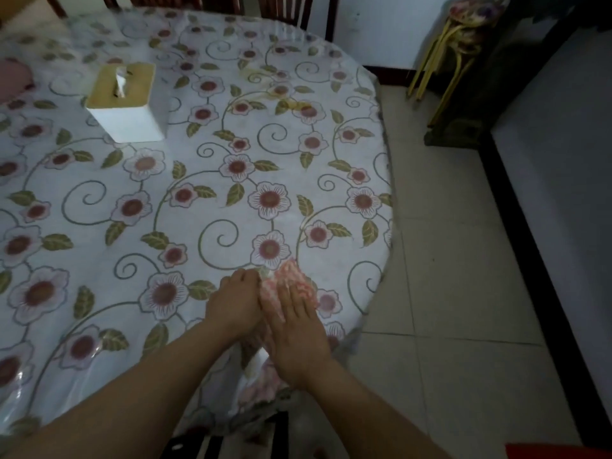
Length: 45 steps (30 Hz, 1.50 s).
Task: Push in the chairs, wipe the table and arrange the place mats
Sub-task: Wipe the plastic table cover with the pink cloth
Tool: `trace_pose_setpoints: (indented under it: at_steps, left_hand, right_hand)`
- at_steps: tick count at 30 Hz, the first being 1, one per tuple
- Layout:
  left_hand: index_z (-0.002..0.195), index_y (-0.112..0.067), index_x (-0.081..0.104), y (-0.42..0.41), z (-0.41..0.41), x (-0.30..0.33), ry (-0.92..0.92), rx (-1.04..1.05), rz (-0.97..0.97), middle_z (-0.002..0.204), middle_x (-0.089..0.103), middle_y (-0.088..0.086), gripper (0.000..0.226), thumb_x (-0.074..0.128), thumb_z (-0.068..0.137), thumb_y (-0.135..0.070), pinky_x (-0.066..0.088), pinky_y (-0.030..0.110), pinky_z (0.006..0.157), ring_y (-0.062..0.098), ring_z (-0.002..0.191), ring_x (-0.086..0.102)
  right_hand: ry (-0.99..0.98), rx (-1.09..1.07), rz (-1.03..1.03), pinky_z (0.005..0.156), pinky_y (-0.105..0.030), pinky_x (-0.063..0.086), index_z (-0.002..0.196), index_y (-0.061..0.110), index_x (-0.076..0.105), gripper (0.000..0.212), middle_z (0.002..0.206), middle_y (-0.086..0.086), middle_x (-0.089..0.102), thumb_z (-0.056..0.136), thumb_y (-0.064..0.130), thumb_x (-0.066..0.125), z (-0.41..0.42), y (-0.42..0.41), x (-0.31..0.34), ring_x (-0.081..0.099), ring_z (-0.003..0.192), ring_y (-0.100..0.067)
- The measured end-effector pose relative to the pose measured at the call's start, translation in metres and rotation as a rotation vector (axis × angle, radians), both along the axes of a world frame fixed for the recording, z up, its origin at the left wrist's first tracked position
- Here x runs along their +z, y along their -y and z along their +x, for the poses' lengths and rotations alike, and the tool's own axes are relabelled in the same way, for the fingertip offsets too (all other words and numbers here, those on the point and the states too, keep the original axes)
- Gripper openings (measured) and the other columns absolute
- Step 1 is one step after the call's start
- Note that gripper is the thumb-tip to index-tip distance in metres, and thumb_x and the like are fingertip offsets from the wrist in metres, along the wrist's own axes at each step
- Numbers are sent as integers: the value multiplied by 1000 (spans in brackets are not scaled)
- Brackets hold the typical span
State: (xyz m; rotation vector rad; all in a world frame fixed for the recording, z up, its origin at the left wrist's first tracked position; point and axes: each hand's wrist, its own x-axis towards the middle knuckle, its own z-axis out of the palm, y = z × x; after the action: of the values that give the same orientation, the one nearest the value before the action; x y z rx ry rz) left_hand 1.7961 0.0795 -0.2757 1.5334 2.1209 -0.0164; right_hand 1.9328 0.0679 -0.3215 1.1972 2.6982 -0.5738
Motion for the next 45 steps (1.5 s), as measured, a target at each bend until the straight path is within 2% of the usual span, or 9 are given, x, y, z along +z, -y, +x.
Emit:
trace_pose_setpoints:
  at_steps: [4,8,13,17,22,26,32,38,45]
  left_hand:
    - [103,-7,50,-24,-3,-1,6,53,53,114,51,15,21,50,83,-13,45,46,88,32,104,49]
    - [111,-8,49,-54,-2,-6,16,84,96,120,48,13,31,52,81,-9,45,43,90,31,108,47]
    - [111,-11,48,-84,-1,-9,41,136,111,122,46,10,32,55,81,-11,43,38,88,29,111,42]
    - [103,-10,49,-111,-3,-8,2,179,92,117,49,10,30,57,73,-9,44,38,84,30,107,47]
    - [118,-7,47,-146,2,-7,-80,347,88,121,49,16,37,50,81,-8,45,42,90,34,110,47]
    - [121,-12,43,-176,20,-7,-123,491,44,125,42,16,37,48,85,-13,42,40,91,33,114,38]
    - [120,-9,44,-209,44,-11,-134,634,44,128,36,19,43,53,82,-26,39,42,95,36,117,33]
    - [120,-12,46,-251,30,-12,-103,657,166,125,41,13,39,51,82,-10,41,42,93,30,115,37]
    - [120,-9,47,-301,-12,-18,-58,695,249,123,44,16,39,48,81,-5,40,45,92,34,114,38]
  right_hand:
    - [24,-53,37,108,-40,-29,147,18,-15,64,150,-17,-26,100,40,24,28,-40,-3,-31,136,-34]
    - [185,-209,60,112,-47,-16,145,14,-20,77,152,-24,-21,97,40,35,66,-111,3,-22,140,-40]
    - [183,-370,-167,115,-49,-9,148,16,-16,76,153,-20,-24,96,36,35,62,-179,11,-20,141,-40]
    - [-70,-87,34,116,-46,-15,147,21,-15,69,154,-7,-23,97,28,31,20,-177,-7,-21,143,-29]
    - [-197,218,134,119,-45,-4,151,24,4,63,159,-7,-5,95,36,30,27,-210,-16,-11,146,-27]
    - [-163,105,219,117,-50,9,148,12,19,61,155,-16,14,93,38,21,56,-278,-14,9,144,-34]
    - [75,41,206,118,-44,-7,150,10,-3,77,157,-20,-8,84,50,-5,90,-375,-12,-10,145,-33]
    - [6,-8,263,112,-57,14,145,3,30,67,149,-27,26,89,41,23,70,-368,-14,22,139,-45]
    - [-151,210,191,113,-58,21,148,12,21,58,154,-18,21,94,34,27,-2,-388,-18,14,143,-39]
